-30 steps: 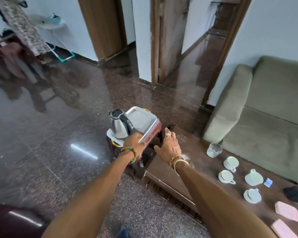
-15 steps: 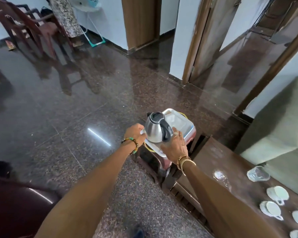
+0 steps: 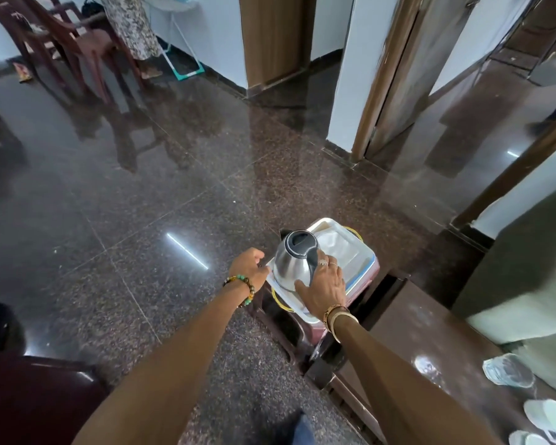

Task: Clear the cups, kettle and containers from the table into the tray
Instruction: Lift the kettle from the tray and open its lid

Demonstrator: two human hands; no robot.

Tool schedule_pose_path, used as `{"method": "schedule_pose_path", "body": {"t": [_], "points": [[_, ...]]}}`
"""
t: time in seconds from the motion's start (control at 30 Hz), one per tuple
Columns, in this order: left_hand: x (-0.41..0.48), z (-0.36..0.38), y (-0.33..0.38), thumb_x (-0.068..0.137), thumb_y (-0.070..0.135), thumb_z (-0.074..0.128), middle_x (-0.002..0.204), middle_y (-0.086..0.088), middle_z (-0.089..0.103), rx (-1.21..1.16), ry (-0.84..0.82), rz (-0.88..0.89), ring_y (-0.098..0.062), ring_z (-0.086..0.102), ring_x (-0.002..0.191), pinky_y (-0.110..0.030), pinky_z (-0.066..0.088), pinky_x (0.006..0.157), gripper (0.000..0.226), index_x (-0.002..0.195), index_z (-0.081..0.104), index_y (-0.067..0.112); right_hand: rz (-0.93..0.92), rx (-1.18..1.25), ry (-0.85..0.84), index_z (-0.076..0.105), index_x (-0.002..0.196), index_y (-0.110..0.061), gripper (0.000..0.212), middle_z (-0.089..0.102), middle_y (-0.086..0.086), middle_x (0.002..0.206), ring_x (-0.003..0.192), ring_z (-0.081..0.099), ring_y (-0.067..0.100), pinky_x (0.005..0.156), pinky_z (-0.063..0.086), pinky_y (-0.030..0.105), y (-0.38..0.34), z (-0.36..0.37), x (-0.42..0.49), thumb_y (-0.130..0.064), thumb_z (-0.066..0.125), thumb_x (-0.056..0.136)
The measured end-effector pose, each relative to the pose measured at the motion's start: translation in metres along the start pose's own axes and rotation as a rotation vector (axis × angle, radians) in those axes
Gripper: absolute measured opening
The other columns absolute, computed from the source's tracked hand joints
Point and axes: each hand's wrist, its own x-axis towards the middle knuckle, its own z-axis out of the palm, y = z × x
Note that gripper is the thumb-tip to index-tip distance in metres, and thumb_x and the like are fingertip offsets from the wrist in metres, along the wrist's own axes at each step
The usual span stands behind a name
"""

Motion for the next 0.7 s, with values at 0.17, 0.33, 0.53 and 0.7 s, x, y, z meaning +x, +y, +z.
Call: {"method": "schedule_pose_path", "body": {"t": [0.17, 0.33, 0.53, 0.7], "points": [[0.025, -0.002, 0.002, 0.087, 0.022, 0.067, 0.127, -0.006, 0.064, -0.004, 0.018, -0.020, -0.020, 0.061, 0.116, -0.031, 0.048, 0.101, 0.039, 0.124, 0.060, 0.013, -0.009, 0.000, 0.015, 0.028, 0.147, -0.014, 0.081, 0.036, 0.008, 0.142, 0.127, 0.042, 0.031, 0.105, 0.039, 0.046, -0.002, 0.000, 0.030, -0.035, 0.064, 0.077], [0.053, 0.008, -0.003, 0.086, 0.026, 0.066, 0.127, -0.004, 0.065, 0.024, -0.026, -0.015, -0.019, 0.061, 0.116, -0.033, 0.048, 0.102, 0.038, 0.123, 0.061, 0.016, 0.051, 0.030, 0.021, 0.029, 0.147, -0.017, 0.082, 0.038, 0.005, 0.140, 0.125, 0.043, 0.029, 0.104, 0.041, 0.045, -0.002, 0.012, 0.048, -0.037, 0.063, 0.076], [0.093, 0.018, -0.007, 0.092, 0.032, 0.058, 0.128, -0.004, 0.064, 0.060, -0.135, 0.044, -0.020, 0.061, 0.117, -0.032, 0.048, 0.099, 0.037, 0.124, 0.060, 0.013, 0.138, 0.075, 0.087, 0.034, 0.144, -0.021, 0.076, 0.041, 0.002, 0.139, 0.123, 0.045, 0.027, 0.105, 0.037, 0.040, -0.003, 0.027, 0.067, -0.047, 0.062, 0.078], [0.126, 0.014, -0.001, 0.099, 0.036, 0.047, 0.131, -0.005, 0.062, 0.113, -0.193, 0.104, -0.021, 0.059, 0.120, -0.030, 0.044, 0.097, 0.039, 0.126, 0.058, 0.010, 0.267, 0.158, 0.163, 0.037, 0.145, -0.020, 0.073, 0.039, 0.004, 0.147, 0.131, 0.043, 0.026, 0.109, 0.034, 0.044, -0.008, 0.037, 0.085, -0.067, 0.038, 0.090]]}}
